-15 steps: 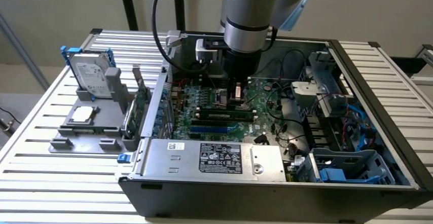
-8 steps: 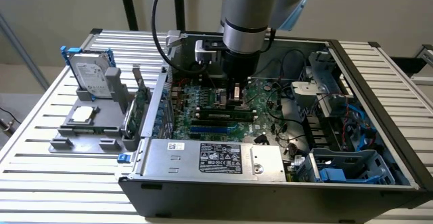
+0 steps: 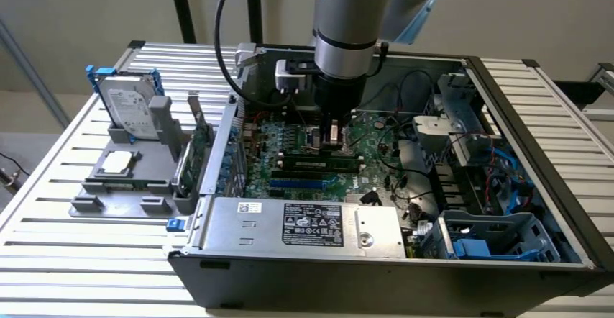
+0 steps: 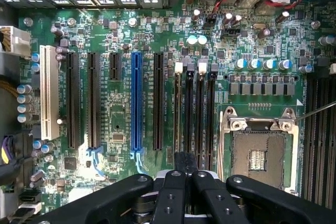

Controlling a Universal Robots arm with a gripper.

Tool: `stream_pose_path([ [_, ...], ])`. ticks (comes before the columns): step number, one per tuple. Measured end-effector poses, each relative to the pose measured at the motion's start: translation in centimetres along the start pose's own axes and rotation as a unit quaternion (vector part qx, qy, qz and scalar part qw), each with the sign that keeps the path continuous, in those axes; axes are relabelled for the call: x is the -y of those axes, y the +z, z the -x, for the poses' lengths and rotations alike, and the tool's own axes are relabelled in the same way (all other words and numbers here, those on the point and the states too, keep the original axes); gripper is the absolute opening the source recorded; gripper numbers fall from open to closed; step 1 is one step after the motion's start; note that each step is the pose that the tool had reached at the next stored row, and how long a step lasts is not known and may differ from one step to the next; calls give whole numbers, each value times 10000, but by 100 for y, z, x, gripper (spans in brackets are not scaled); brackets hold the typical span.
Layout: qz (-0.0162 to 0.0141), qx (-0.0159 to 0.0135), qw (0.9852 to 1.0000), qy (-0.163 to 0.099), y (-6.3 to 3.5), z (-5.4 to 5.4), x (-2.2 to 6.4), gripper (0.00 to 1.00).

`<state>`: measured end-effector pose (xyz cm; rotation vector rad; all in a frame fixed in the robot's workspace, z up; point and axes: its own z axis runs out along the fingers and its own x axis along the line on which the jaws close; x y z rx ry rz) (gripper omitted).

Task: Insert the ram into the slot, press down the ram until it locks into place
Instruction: 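Press down the ram until it locks into place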

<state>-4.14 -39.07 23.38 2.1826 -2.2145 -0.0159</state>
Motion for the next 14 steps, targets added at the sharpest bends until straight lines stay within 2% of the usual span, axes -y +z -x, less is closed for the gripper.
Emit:
stream_pose_path([
  [11, -3, -5, 10000, 1, 79, 4, 1, 11],
  [13, -5, 9, 10000, 1, 41, 7, 1, 11],
  [14, 2, 3, 10000, 0, -6, 5, 0, 11],
])
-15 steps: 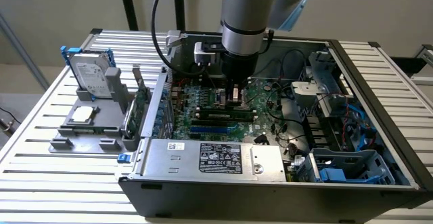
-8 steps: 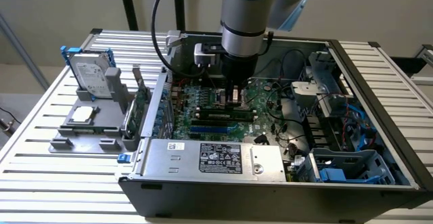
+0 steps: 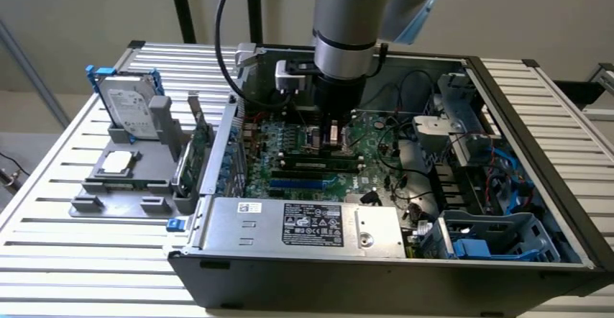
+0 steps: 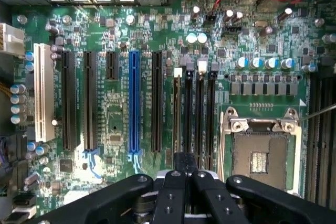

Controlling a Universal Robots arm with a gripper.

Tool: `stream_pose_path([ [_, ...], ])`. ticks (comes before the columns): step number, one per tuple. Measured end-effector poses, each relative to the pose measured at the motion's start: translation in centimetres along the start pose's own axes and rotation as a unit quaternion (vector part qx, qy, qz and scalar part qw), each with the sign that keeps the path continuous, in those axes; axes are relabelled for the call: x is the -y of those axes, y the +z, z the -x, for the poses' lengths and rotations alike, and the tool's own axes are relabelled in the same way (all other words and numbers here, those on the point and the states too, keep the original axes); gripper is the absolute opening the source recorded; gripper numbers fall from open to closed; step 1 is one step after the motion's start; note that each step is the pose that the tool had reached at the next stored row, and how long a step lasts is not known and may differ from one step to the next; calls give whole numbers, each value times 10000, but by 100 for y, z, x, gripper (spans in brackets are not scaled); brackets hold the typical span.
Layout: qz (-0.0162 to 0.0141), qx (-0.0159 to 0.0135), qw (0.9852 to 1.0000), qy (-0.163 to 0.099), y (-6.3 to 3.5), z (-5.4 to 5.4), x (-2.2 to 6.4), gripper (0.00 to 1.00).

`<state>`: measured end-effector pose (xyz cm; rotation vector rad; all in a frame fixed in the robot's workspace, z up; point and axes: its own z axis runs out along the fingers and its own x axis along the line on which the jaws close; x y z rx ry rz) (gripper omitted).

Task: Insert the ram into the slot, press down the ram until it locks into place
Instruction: 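Press down the ram until it locks into place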

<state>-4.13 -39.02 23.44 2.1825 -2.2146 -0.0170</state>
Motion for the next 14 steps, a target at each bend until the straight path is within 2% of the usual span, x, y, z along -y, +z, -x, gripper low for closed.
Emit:
stream_pose_path([
  [4, 25, -6, 10000, 0, -184, -5, 9, 11],
  [6, 28, -5, 10000, 0, -249, -7, 8, 11],
  [14, 28, -4, 10000, 0, -260, -7, 8, 11],
])
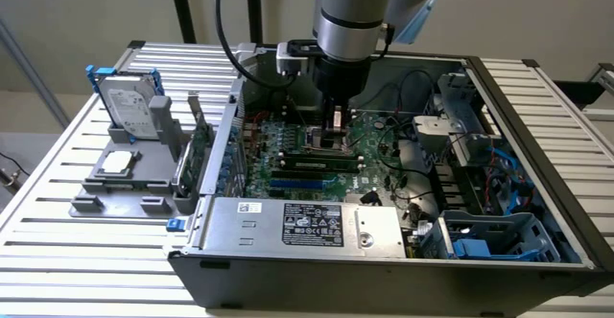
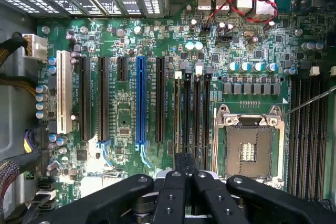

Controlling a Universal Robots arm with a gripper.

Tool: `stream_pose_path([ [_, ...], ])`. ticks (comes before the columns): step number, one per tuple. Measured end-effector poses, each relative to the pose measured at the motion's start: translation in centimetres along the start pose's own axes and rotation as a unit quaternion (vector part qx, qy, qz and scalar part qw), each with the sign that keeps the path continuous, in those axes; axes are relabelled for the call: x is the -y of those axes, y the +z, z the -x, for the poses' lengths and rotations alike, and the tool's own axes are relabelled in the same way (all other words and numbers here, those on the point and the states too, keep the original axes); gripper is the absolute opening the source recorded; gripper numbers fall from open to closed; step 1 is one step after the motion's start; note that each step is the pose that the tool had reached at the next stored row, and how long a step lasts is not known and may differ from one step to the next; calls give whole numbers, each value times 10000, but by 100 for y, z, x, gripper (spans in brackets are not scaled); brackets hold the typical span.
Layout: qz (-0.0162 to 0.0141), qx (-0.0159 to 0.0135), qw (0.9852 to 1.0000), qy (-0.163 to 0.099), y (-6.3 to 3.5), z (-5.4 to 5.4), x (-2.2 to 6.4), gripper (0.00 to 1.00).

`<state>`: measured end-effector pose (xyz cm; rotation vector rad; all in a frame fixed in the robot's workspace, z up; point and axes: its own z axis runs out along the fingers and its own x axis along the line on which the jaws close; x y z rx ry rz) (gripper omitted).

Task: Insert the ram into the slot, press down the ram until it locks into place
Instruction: 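Press down the ram until it locks into place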

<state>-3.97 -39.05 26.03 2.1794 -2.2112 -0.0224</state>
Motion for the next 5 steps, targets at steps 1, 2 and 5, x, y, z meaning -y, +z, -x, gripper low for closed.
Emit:
stream_pose_path([
  [1, 0, 0, 10000, 0, 0, 0, 0, 11],
  [2, 0, 0, 10000, 0, 0, 0, 0, 11],
  [5, 0, 0, 10000, 0, 0, 0, 0, 11],
])
